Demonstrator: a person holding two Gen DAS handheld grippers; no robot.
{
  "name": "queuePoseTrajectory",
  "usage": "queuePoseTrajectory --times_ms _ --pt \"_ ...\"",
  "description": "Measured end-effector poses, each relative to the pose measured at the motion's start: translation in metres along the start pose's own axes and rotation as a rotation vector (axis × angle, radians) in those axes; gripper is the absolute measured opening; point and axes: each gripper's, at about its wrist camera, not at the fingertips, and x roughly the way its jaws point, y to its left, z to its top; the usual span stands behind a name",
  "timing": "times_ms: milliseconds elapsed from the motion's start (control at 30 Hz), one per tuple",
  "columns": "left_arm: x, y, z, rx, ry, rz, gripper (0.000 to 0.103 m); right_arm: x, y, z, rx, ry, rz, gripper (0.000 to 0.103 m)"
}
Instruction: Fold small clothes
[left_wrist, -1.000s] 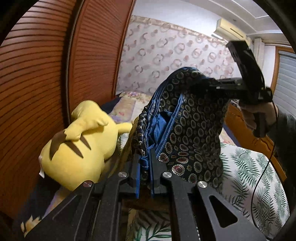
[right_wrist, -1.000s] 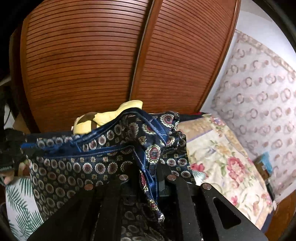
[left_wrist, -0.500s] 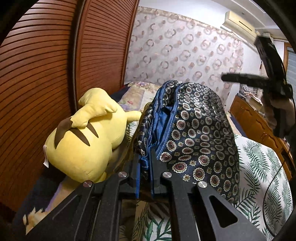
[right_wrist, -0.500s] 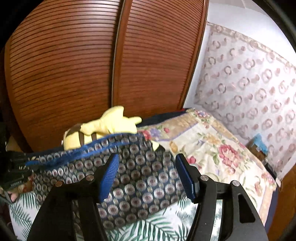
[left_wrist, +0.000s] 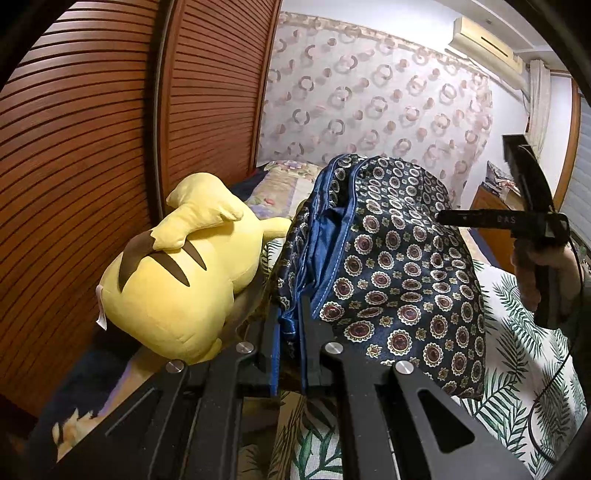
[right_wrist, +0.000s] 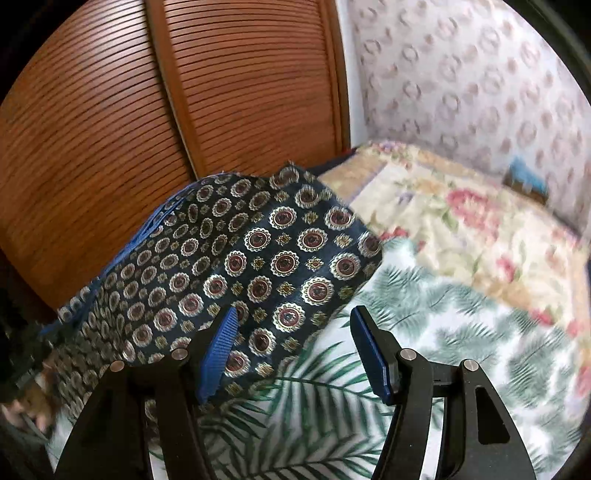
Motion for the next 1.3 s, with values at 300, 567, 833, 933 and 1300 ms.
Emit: queuePoseTrajectory --times_ms 300,567,833,933,1300 --pt "-0.005 0.004 0.001 -0.016 -0.033 0.017 0.009 0.013 0.005 0.031 -0.069 -0.066 0.088 0.011" --pt "-0.008 0.002 0.003 0.006 -0.017 0.031 0.020 0.016 0.014 0.023 -0.110 -0.047 -0.017 0.030" --pt "-0.033 -0.018 0.012 0.081 -0.083 0.005 0.086 -0.049 0.022 -0.017 -0.081 -0.105 -0.084 0.068" --pt "-0.040 -0.037 0.017 0.118 -0.099 -0.012 0.090 -0.088 0.029 -0.046 -0.067 -0.142 -0.111 0.077" --pt "-0.059 -0.120 0.023 0.216 -0.146 -0.120 0.092 -0.204 0.068 -0.145 0.013 -0.282 -0.253 0.078"
